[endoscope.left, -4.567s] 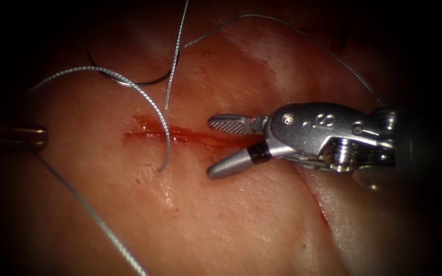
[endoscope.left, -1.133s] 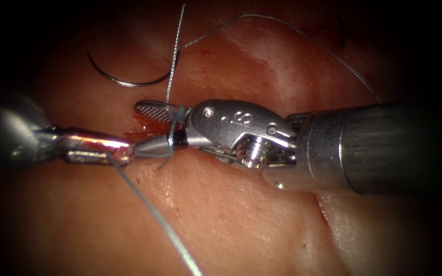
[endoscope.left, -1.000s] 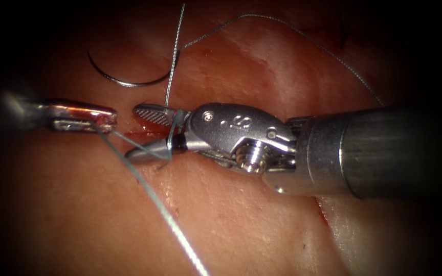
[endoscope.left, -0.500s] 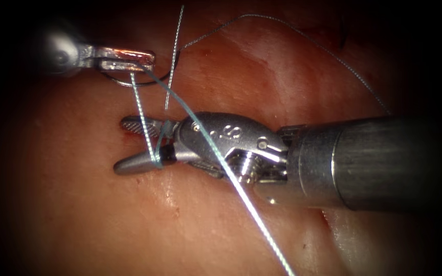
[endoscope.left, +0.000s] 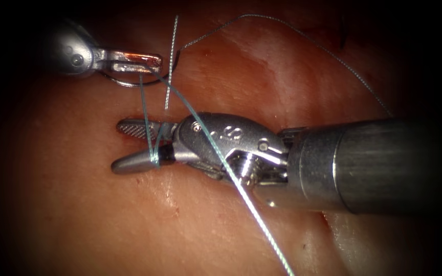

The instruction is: Wound Closure

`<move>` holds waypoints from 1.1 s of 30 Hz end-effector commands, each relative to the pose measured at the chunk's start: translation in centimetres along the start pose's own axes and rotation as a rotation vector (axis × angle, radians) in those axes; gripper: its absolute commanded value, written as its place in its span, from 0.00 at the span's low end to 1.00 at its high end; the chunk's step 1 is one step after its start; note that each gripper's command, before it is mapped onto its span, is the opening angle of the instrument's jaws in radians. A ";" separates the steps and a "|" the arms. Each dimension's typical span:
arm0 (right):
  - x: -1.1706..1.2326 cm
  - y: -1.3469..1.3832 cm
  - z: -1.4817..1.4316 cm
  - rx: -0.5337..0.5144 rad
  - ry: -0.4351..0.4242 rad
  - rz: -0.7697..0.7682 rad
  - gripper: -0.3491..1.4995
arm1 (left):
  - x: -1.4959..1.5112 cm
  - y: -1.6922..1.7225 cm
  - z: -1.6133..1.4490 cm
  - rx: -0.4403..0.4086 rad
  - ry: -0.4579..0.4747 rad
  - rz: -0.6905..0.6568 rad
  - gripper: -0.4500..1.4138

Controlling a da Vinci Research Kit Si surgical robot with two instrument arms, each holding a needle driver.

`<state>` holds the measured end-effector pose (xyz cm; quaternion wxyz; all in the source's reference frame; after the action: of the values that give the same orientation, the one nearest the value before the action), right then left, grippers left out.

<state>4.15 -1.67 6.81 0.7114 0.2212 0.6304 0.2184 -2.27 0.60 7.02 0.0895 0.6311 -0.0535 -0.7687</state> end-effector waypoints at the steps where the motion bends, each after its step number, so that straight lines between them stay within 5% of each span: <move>1: -0.05 0.00 0.08 0.005 0.005 -0.001 0.43 | -0.10 0.00 0.07 0.007 0.007 -0.004 0.00; 10: -0.05 0.01 0.10 0.009 0.010 -0.002 0.41 | -0.14 -0.02 0.05 0.021 0.019 -0.003 0.00; 27: 0.14 0.24 -0.03 -0.049 0.234 0.022 0.35 | -0.16 0.21 -0.05 0.026 0.028 0.006 0.00; 33: 0.15 0.25 -0.05 -0.057 0.260 0.066 0.48 | -0.16 0.22 -0.05 0.033 0.034 0.006 0.00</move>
<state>4.03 -1.36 6.80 0.6198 0.1907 0.7043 0.2890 -2.12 0.41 7.14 0.0812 0.6445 -0.0667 -0.7574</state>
